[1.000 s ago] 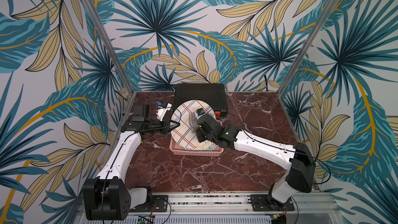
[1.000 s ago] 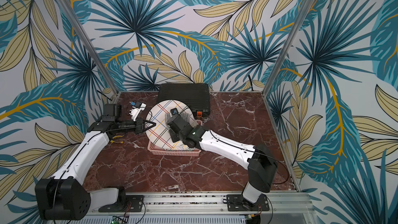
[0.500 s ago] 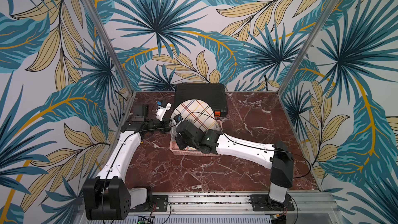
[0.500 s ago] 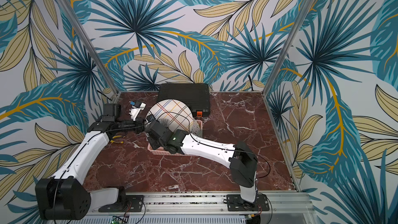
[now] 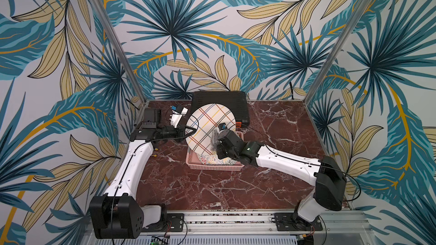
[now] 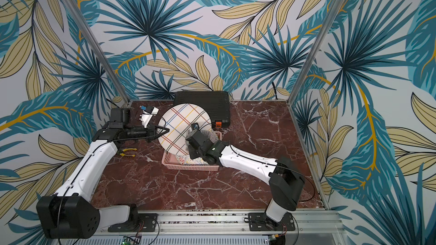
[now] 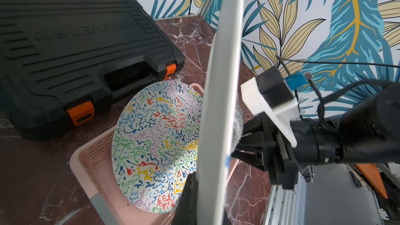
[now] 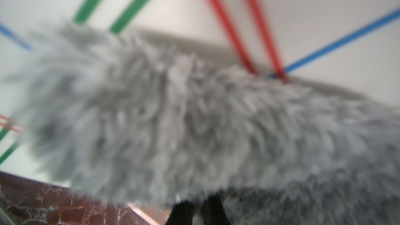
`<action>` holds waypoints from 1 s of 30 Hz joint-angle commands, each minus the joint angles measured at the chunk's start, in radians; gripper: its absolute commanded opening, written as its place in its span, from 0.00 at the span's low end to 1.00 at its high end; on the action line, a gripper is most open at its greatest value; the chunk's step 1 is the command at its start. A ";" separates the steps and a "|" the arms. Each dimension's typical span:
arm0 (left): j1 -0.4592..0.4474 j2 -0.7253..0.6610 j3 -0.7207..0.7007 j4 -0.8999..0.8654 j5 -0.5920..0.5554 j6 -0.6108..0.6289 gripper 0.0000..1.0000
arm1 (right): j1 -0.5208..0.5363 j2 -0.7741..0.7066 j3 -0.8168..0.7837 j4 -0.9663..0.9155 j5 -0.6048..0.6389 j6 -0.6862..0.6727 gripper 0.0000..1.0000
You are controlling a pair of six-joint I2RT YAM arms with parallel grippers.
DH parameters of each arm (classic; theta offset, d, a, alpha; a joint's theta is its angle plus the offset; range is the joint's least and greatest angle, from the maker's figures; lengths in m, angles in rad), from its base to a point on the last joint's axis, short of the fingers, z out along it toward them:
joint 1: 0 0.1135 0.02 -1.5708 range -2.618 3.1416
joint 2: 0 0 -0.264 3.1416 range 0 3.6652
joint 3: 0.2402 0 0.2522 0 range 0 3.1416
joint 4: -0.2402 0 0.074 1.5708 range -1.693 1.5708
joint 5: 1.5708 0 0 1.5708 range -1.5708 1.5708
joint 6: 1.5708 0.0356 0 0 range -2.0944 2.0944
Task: Wipe the wet plate dry
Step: Wipe the plate with towel.
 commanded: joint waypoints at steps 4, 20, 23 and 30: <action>-0.012 -0.066 0.052 -0.115 0.225 -0.009 0.00 | -0.149 -0.086 -0.099 -0.013 0.082 0.015 0.00; -0.099 -0.114 0.114 -0.286 -0.097 0.349 0.00 | -0.367 -0.129 0.394 -0.377 -0.304 -0.140 0.00; -0.123 -0.102 0.144 -0.322 -0.137 0.419 0.00 | -0.367 -0.059 0.531 -0.430 -0.415 -0.131 0.00; -0.181 -0.080 0.184 -0.325 -0.216 0.483 0.00 | -0.355 0.152 0.800 -0.494 -0.763 -0.035 0.00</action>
